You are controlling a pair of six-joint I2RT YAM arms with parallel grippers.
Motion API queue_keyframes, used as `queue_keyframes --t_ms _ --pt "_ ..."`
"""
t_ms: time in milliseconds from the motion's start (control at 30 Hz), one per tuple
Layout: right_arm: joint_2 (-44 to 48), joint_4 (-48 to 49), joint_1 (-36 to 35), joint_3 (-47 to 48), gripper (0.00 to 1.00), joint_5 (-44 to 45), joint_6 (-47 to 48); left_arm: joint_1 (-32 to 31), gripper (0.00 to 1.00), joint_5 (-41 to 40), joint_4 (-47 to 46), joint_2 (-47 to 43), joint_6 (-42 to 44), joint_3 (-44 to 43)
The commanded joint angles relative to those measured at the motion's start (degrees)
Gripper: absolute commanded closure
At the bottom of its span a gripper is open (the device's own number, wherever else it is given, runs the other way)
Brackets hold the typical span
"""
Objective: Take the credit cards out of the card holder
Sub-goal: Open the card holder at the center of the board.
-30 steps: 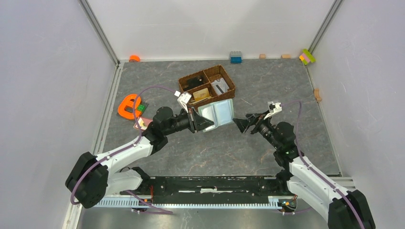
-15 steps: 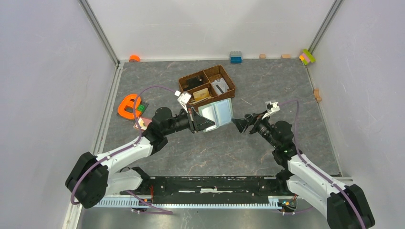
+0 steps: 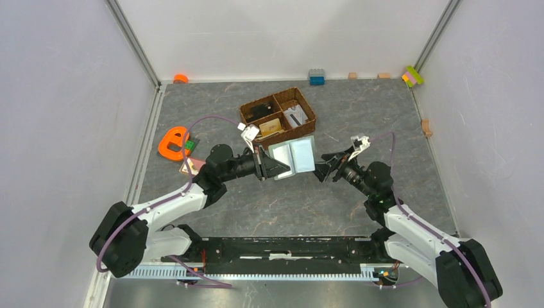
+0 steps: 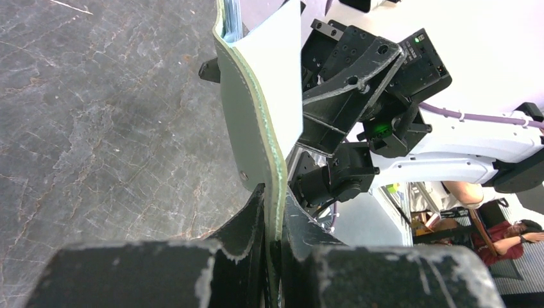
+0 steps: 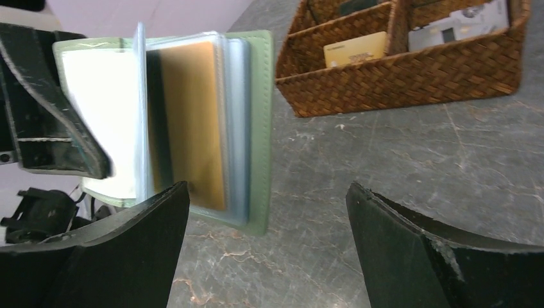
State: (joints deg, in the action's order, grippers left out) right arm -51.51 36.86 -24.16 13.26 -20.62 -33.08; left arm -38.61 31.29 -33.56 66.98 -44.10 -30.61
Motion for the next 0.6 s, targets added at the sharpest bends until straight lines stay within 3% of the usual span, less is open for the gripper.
queue_keyframes --t_ms 0,367,567 --pt "-1.2 5.5 -1.6 2.1 0.05 -4.1 0.5 -0.5 0.96 2.0 -4.3 0.4 -1.3 -1.6" --pt "-3.1 7.7 -6.5 3.8 0.06 -7.3 3.1 -0.7 0.96 1.8 -2.9 1.9 -0.9 -2.5" --pt "-3.2 7.5 -7.8 4.4 0.12 -7.4 4.2 -0.8 0.97 1.8 -2.3 3.4 -0.8 -3.1"
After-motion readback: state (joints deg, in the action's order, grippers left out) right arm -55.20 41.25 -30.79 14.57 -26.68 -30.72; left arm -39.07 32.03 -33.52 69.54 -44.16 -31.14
